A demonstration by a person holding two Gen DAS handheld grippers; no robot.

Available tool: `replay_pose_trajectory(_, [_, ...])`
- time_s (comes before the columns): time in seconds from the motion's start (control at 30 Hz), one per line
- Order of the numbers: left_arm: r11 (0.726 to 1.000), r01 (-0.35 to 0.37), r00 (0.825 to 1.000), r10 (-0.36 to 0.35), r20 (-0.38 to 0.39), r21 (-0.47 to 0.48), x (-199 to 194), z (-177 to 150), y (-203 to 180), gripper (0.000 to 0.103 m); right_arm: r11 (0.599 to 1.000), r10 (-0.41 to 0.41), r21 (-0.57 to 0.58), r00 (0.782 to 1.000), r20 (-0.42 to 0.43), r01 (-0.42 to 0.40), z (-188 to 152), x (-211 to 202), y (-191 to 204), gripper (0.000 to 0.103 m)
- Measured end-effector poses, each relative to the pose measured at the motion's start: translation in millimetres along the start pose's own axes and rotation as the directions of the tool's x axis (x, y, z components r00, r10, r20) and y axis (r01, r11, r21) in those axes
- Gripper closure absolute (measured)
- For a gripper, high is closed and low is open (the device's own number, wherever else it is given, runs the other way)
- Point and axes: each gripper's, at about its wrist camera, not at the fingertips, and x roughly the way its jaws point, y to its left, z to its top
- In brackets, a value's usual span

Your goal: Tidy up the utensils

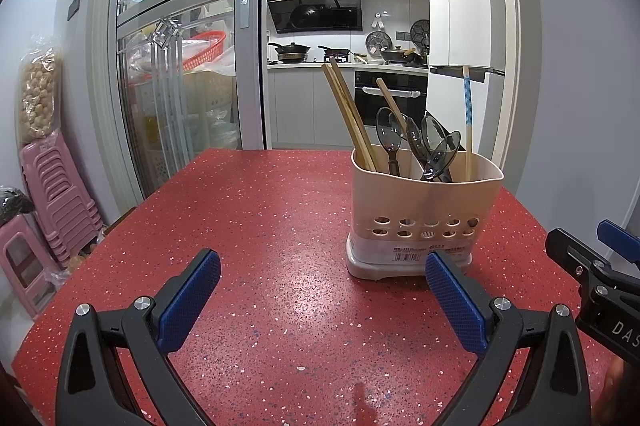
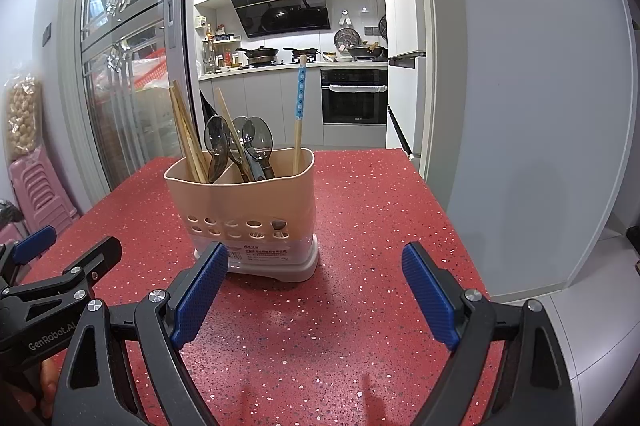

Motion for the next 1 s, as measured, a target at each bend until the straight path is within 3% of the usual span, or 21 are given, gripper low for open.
replay_pose_trajectory(1.0, [1.0,-0.005,1.0,0.005,-0.001,-0.001,-3.6,2.6,-1.0,0.0,1.0,0.0,0.003,1.0,0.001,0.0,0.1,-1.1,0.2,0.012])
